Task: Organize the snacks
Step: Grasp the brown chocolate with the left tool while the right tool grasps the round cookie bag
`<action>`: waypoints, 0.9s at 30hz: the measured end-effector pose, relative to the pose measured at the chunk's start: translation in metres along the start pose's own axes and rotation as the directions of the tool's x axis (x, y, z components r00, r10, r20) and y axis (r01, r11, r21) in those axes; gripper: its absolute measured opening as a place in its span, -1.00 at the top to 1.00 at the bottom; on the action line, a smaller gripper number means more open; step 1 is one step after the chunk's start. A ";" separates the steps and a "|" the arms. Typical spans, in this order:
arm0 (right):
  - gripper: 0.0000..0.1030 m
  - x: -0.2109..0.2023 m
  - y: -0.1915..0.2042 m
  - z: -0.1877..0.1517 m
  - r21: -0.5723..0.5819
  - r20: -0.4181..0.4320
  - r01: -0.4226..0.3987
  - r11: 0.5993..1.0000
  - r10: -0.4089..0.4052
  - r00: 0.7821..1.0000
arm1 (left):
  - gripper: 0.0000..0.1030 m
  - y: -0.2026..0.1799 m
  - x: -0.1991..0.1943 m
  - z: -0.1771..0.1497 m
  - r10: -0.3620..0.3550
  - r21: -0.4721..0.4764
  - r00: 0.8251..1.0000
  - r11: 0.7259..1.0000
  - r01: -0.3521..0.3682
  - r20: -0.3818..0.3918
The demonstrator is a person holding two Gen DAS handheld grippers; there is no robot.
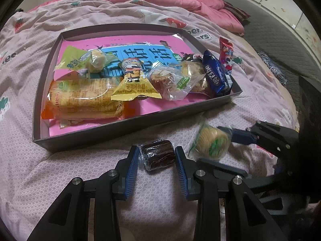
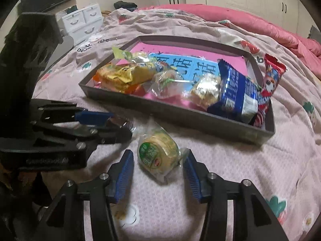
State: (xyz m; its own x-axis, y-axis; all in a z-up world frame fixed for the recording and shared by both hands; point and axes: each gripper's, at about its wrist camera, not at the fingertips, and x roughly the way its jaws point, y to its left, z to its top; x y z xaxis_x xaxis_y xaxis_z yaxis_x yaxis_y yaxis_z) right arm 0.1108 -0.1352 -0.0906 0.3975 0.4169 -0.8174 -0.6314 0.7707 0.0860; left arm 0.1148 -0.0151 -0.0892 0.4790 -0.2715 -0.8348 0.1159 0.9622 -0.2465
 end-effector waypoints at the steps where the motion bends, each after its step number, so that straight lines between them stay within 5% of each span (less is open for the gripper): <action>1: 0.01 0.001 -0.001 0.001 -0.002 0.004 -0.009 1.000 0.009 1.000 | 0.27 0.000 0.000 0.000 -0.001 -0.001 1.000 1.000 0.001 0.000; 15: 0.14 -0.022 -0.006 0.007 0.015 0.105 -0.021 1.000 0.019 0.994 | 0.29 0.000 -0.008 0.003 -0.023 -0.003 1.000 1.000 0.023 0.013; 27: 0.20 -0.047 -0.028 0.017 0.100 0.228 -0.035 0.994 0.011 0.974 | 0.30 0.001 -0.046 0.014 -0.060 -0.027 0.992 0.998 0.063 0.109</action>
State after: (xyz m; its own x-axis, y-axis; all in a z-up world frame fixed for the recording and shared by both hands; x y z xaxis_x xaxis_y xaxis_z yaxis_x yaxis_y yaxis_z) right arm 0.1214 -0.1679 -0.0449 0.5313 0.5244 -0.6654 -0.5751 0.8000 0.1713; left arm 0.1051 -0.0011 -0.0446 0.5632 -0.3247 -0.7598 0.1228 0.9422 -0.3117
